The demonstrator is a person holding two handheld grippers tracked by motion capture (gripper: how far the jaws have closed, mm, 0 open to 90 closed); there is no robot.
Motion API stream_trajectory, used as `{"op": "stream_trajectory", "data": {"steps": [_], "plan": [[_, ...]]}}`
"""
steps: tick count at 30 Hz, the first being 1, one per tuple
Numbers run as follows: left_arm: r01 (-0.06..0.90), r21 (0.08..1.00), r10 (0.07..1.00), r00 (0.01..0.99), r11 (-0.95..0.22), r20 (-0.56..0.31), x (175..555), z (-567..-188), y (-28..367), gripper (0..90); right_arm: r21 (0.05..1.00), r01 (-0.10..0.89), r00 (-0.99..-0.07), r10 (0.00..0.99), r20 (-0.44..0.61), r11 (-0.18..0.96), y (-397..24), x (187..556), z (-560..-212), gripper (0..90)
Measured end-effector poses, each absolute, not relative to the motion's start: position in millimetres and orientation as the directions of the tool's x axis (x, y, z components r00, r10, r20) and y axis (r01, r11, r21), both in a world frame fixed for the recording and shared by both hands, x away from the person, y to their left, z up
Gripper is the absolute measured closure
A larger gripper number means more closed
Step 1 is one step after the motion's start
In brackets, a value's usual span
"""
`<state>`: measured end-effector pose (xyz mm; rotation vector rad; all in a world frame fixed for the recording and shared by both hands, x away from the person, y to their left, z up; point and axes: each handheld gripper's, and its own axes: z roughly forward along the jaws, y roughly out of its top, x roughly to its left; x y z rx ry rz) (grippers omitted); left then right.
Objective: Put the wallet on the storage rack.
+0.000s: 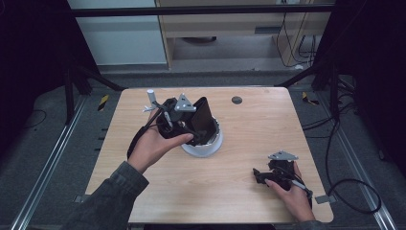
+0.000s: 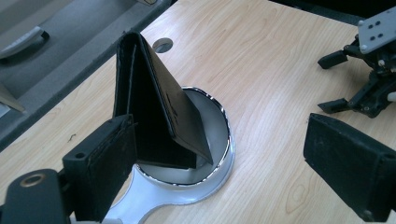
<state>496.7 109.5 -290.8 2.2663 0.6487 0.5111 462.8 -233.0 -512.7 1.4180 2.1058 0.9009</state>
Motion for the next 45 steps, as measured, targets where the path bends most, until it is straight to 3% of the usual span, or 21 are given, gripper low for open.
{"op": "stream_trajectory", "data": {"steps": [9,21,30,40,45], "plan": [[0.297,0.733,0.583,0.795,-0.613,0.165,472.6,-312.0,128.6,7.8,0.726,0.635,-0.373,0.928,-0.008,0.262,-232.4,461.4,-513.0,1.6],[0.363,0.713,0.621,0.773,-0.601,0.13,445.8,-382.2,165.5,6.2,0.726,0.636,-0.373,0.928,-0.008,0.262,-232.4,461.3,-513.0,1.6],[0.477,0.658,0.701,0.705,-0.582,0.109,454.0,-451.6,202.1,7.7,0.727,0.635,-0.372,0.928,-0.009,0.262,-232.4,461.1,-513.0,1.6],[0.559,0.669,0.804,0.586,-0.491,0.1,469.8,-490.4,248.3,7.8,0.726,0.639,-0.368,0.93,-0.003,0.255,-231.9,460.6,-512.7,1.6],[0.587,0.679,0.81,0.586,-0.441,0.02,477.3,-503.4,261.4,4.7,0.726,0.639,-0.363,0.932,-0.006,0.254,-231.4,460.1,-513.0,1.6]]}}
